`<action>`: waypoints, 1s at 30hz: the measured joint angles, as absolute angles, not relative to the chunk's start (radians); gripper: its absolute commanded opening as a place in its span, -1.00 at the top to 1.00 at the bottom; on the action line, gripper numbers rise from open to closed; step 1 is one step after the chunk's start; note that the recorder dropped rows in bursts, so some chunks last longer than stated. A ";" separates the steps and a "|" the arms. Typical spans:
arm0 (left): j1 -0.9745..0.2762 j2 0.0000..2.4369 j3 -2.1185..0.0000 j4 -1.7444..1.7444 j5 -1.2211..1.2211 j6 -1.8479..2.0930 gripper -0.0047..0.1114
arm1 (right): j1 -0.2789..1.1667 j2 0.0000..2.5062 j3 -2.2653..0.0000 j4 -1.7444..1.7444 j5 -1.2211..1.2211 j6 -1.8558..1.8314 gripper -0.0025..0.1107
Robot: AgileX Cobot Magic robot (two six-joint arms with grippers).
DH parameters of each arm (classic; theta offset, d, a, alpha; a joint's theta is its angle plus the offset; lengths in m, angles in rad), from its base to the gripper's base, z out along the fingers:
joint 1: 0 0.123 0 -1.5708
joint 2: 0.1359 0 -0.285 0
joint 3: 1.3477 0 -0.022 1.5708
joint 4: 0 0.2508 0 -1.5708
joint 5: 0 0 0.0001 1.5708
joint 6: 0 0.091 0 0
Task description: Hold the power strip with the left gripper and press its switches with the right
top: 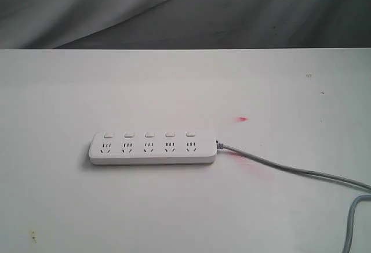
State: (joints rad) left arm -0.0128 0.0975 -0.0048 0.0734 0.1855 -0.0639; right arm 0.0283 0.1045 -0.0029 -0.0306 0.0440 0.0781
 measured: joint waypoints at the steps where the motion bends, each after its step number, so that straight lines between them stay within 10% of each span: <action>1: -0.013 0.097 -0.005 0.060 0.167 -0.064 0.91 | 0.028 0.105 -0.003 -0.031 0.044 0.078 0.96; 30: -0.013 0.097 -0.088 0.116 -0.154 -0.607 0.92 | 0.028 0.105 -0.003 -0.031 0.044 0.078 0.96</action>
